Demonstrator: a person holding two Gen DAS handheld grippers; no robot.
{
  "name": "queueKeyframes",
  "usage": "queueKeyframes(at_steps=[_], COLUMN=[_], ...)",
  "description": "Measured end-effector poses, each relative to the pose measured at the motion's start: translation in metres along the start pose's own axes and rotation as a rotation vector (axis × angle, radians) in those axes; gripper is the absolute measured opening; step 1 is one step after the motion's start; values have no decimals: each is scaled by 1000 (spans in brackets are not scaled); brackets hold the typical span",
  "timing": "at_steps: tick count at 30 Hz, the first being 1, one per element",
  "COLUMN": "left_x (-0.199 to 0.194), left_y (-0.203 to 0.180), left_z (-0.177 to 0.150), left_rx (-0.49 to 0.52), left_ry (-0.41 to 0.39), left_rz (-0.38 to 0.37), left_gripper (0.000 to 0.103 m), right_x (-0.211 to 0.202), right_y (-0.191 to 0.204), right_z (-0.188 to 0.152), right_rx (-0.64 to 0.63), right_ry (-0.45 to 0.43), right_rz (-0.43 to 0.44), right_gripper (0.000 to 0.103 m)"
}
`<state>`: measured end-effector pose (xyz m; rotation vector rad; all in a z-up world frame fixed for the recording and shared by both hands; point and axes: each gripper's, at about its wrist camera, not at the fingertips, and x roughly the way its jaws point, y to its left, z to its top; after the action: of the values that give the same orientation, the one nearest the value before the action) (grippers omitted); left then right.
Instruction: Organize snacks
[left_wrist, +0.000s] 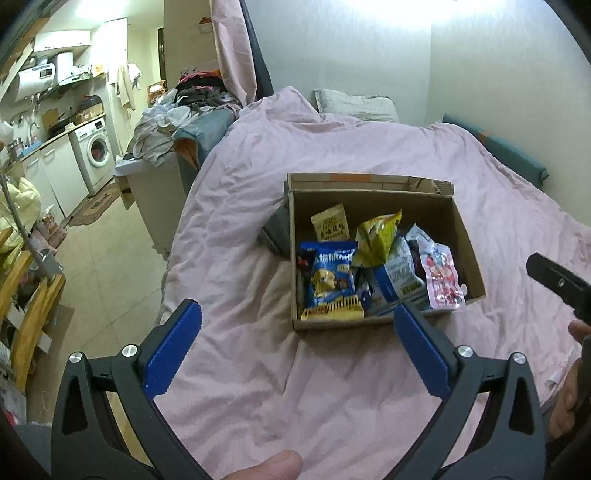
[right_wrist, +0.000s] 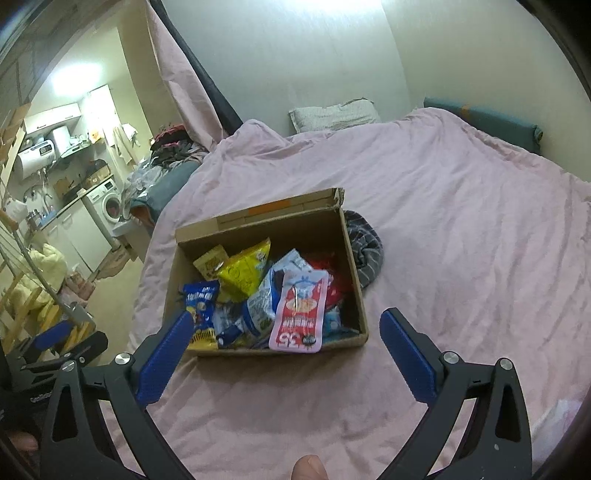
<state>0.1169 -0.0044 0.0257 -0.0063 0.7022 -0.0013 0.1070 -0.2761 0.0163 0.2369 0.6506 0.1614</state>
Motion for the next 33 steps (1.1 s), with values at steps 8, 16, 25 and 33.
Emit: queueKeyframes(at_steps=[8,16,25,33], left_x=[-15,-17,-8,-8], left_y=[1,4,-1,2], left_z=[-13,-16,-18,-19], left_rx=[-2,-21,-31,-42], left_ry=[-30,-47,-25,-20], left_rz=[-5,-12,-29,-27], left_gripper=[103,103,103,103], right_x=[-7,1,10,10], right_y=[12,17,21,24], right_z=[-20,-33,-34,-35], right_rx=[-28,-62,-76,-95], right_ry=[11,36,48,41], right_rz=[-20,-60,-67,-80], right_gripper=[103,103,103,103])
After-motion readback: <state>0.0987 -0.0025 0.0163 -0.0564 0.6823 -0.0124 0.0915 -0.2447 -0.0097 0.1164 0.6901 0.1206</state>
